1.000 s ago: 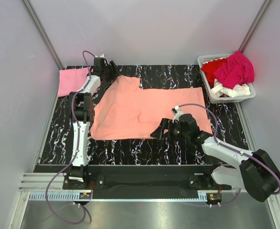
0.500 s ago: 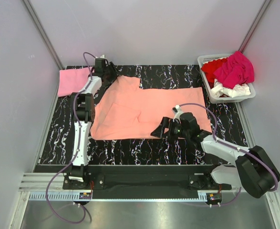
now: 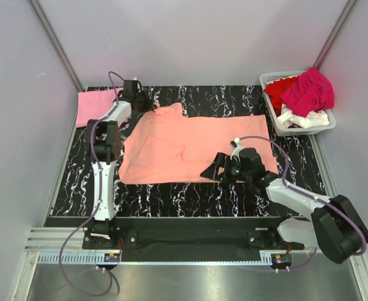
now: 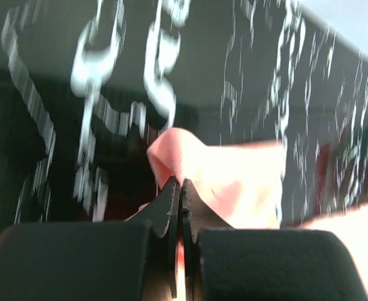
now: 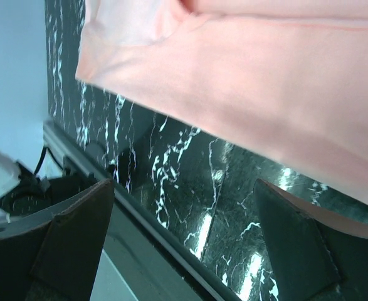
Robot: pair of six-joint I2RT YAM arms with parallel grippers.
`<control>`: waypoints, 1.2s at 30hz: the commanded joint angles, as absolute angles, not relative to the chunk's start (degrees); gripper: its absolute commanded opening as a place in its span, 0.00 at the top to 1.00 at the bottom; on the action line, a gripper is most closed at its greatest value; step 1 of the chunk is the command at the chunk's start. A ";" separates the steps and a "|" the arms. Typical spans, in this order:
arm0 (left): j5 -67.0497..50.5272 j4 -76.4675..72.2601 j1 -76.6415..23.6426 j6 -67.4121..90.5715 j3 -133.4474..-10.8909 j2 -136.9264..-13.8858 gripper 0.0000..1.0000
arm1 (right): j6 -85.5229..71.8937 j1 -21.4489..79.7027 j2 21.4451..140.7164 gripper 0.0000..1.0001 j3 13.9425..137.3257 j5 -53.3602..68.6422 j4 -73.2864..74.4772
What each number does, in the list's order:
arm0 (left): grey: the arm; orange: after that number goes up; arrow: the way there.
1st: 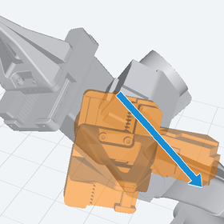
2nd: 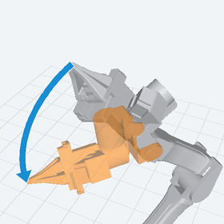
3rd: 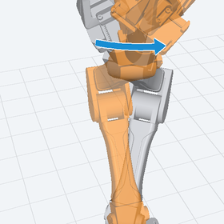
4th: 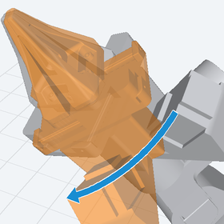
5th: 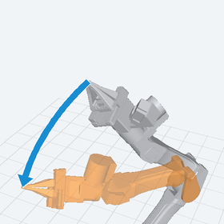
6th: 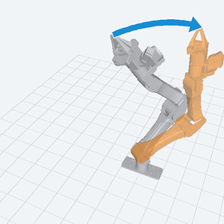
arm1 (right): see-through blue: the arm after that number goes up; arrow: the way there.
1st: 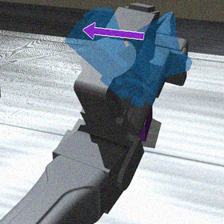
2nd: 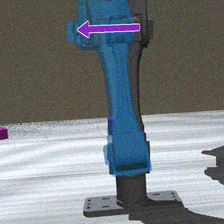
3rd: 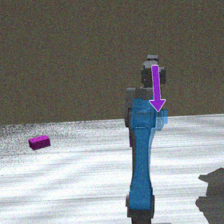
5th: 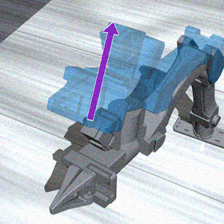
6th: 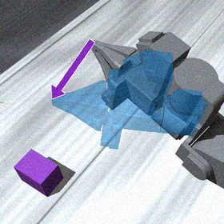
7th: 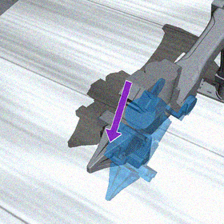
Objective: Fold and stack the t-shirts
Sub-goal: Fold the tshirt
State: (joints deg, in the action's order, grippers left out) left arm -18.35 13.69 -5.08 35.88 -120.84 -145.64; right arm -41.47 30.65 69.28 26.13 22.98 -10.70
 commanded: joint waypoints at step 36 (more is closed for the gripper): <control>-11.62 26.45 -0.09 18.81 -79.63 -98.70 1.00 | -22.24 9.32 143.07 0.20 139.73 -14.76 59.59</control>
State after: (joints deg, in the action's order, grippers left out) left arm -15.31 26.11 -0.16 20.91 -79.09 -99.59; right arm -23.88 9.67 140.49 133.34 -12.19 55.24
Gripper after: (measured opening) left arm 0.012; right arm 0.803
